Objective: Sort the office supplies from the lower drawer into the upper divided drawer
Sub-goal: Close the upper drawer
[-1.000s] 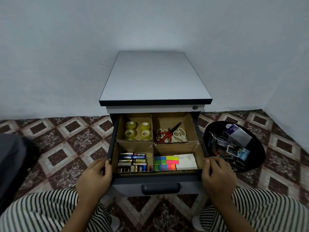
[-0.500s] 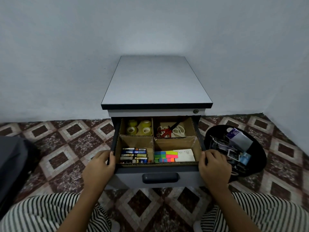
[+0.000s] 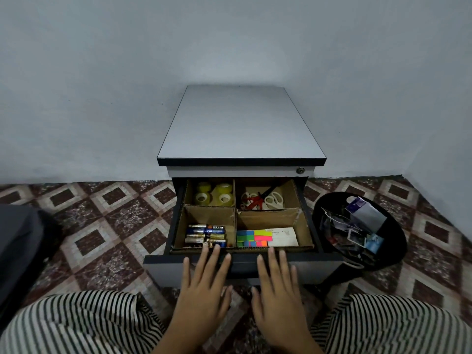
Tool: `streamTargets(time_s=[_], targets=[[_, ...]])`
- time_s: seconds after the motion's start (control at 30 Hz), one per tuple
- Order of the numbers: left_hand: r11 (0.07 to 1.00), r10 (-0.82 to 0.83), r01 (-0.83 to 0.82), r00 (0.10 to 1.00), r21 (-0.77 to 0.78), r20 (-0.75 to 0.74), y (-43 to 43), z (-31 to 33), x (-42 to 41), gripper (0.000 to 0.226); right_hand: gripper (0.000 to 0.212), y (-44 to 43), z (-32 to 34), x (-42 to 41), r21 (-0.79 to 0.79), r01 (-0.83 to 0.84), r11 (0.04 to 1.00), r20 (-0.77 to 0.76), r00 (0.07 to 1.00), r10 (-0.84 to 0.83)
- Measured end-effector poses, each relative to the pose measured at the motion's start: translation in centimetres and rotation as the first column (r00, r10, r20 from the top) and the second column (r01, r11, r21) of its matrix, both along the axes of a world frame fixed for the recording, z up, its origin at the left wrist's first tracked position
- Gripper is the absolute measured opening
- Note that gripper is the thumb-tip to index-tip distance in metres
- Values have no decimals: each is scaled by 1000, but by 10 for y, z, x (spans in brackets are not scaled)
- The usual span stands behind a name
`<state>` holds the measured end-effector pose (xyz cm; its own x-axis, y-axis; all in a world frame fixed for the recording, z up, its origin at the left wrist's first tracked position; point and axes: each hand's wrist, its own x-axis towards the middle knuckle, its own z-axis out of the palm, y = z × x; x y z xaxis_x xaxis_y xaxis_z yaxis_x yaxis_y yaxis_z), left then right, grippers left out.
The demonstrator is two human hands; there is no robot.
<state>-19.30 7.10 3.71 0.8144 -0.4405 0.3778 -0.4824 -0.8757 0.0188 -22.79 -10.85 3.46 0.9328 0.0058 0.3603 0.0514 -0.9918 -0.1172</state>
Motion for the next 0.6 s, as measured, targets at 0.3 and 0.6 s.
streamTargets(time_s=[0.3,0.6], targets=[[999,-32,30,998,44,55,-9,-23,-5,67,58,13,-26,-2,-39,8,999,109,994,-4],[998,-55,55,997,13,57,-9,-22,2,60,57,13,-29,4,-15,-7,1000,153,988,9]])
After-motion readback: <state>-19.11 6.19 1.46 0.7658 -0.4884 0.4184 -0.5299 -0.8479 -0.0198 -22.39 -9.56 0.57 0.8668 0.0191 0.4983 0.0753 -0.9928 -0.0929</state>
